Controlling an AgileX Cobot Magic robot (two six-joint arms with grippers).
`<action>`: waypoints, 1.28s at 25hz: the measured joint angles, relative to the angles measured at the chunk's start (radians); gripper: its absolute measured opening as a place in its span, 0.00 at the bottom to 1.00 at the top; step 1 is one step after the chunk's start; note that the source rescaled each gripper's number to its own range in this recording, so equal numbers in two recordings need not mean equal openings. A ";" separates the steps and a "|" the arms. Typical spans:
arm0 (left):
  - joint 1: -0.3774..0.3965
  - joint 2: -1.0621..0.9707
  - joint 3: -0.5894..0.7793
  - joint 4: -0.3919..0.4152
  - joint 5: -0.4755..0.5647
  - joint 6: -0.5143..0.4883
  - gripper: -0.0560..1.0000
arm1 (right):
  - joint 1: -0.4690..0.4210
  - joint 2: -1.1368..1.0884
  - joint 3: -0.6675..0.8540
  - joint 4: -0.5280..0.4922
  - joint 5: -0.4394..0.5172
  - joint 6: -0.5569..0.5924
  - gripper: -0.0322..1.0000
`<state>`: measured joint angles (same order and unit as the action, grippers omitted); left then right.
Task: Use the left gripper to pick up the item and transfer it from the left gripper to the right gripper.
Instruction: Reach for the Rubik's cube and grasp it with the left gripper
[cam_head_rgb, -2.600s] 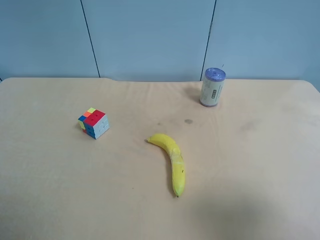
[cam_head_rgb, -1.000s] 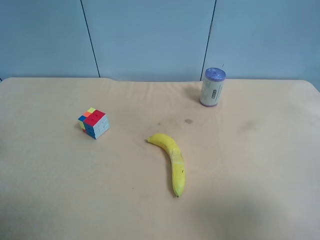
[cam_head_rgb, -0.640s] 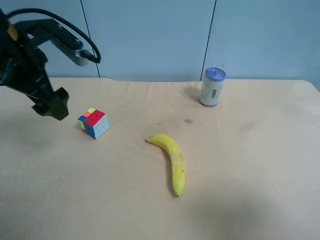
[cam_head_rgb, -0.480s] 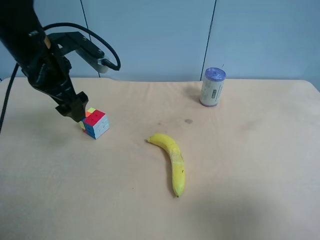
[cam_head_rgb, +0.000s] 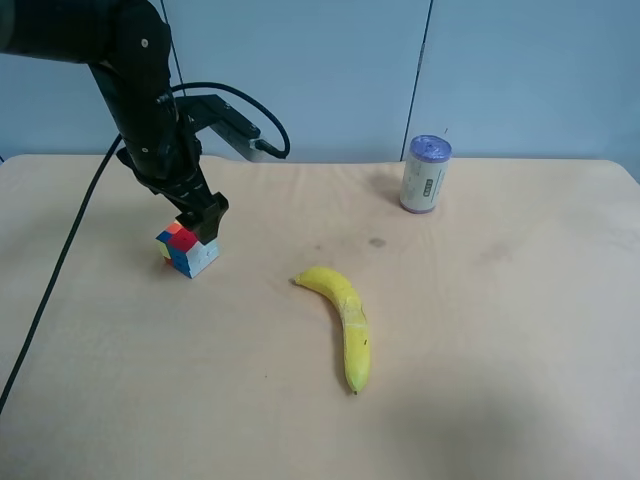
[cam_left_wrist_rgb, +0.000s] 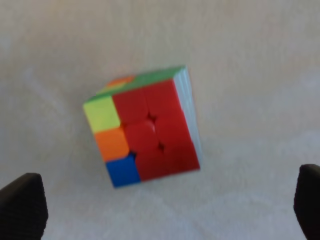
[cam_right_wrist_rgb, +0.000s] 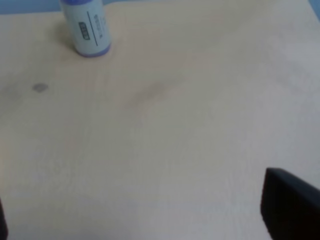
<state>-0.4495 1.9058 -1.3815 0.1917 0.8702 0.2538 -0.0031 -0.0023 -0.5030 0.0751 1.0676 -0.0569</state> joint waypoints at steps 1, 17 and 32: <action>0.000 0.018 -0.007 0.000 -0.006 -0.002 1.00 | 0.000 0.000 0.000 0.000 0.000 0.000 1.00; 0.083 0.183 -0.038 -0.018 -0.058 -0.017 1.00 | 0.000 0.000 0.000 0.000 0.000 0.000 1.00; 0.083 0.231 -0.038 -0.019 -0.067 -0.037 0.25 | 0.000 0.000 0.000 0.000 0.000 0.000 1.00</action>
<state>-0.3667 2.1370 -1.4198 0.1725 0.8034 0.2171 -0.0031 -0.0023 -0.5030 0.0751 1.0676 -0.0569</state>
